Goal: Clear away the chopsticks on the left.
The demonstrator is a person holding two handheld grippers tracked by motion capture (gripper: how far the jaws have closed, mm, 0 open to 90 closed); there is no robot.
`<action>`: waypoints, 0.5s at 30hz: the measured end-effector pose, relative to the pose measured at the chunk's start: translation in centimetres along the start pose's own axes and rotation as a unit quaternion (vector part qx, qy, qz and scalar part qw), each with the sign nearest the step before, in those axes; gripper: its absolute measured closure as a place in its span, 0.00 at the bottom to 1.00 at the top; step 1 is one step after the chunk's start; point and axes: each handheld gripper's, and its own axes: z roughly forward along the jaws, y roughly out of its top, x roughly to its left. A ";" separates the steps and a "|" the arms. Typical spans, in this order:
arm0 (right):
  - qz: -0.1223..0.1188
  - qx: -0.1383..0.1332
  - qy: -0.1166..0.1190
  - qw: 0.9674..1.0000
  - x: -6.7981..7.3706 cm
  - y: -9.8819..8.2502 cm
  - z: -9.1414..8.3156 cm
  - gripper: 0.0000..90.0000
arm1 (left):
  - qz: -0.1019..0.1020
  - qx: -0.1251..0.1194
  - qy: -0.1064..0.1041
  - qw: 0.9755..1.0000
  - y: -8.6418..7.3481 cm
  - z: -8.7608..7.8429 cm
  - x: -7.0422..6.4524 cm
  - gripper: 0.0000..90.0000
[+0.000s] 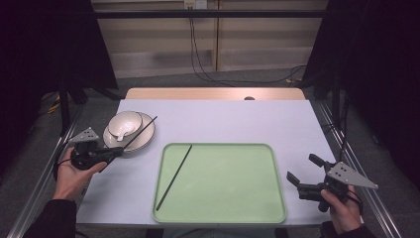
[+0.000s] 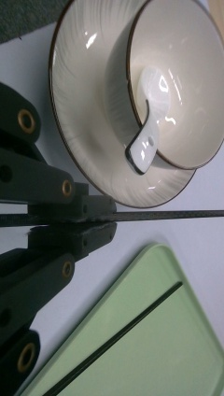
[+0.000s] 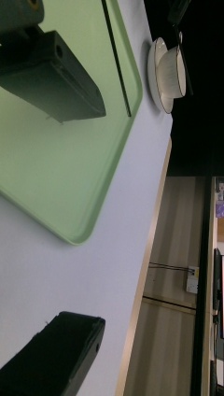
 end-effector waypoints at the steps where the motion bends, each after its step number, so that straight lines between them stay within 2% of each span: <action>1: 0.000 -0.001 -0.001 1.000 0.0 0.0 0.0 0.01 | -0.001 -0.004 0.004 1.000 0.0 -0.2 -0.1 0.96; 3: -0.001 0.001 0.000 1.000 0.0 0.0 0.0 0.01 | -0.011 -0.008 0.002 1.000 -0.1 -0.4 -0.5 0.96; 5: 0.000 0.000 0.000 1.000 0.0 0.0 0.0 0.01 | -0.017 -0.008 0.011 1.000 -0.1 -0.6 -0.9 0.96; 7: -0.001 0.000 -0.001 1.000 0.0 0.0 0.1 0.01 | -0.021 -0.013 0.007 1.000 -0.1 -0.8 -1.3 0.96; 9: 0.000 0.001 -0.001 1.000 0.0 0.0 0.1 0.01 | -0.020 -0.010 0.013 1.000 0.1 -0.9 -1.9 0.96; 10: 0.000 0.001 -0.001 1.000 0.0 0.0 0.1 0.01 | -0.028 -0.017 0.009 0.999 0.1 -1.0 -2.3 0.96; 11: -0.002 0.000 0.000 1.000 0.0 0.0 0.1 0.01 | -0.026 -0.016 0.011 0.999 0.2 -1.1 -2.4 0.96; 12: -0.001 -0.001 -0.001 1.000 0.0 0.0 0.1 0.01 | -0.027 -0.018 0.023 0.999 0.2 -1.1 -2.8 0.96; 14: -0.001 -0.001 0.000 1.000 0.0 0.0 0.0 0.01 | -0.039 -0.027 0.023 0.999 0.2 -1.3 -3.3 0.96; 15: 0.000 -0.001 -0.001 1.000 0.0 0.0 0.0 0.01 | -0.038 -0.029 0.027 0.999 0.2 -1.4 -3.5 0.96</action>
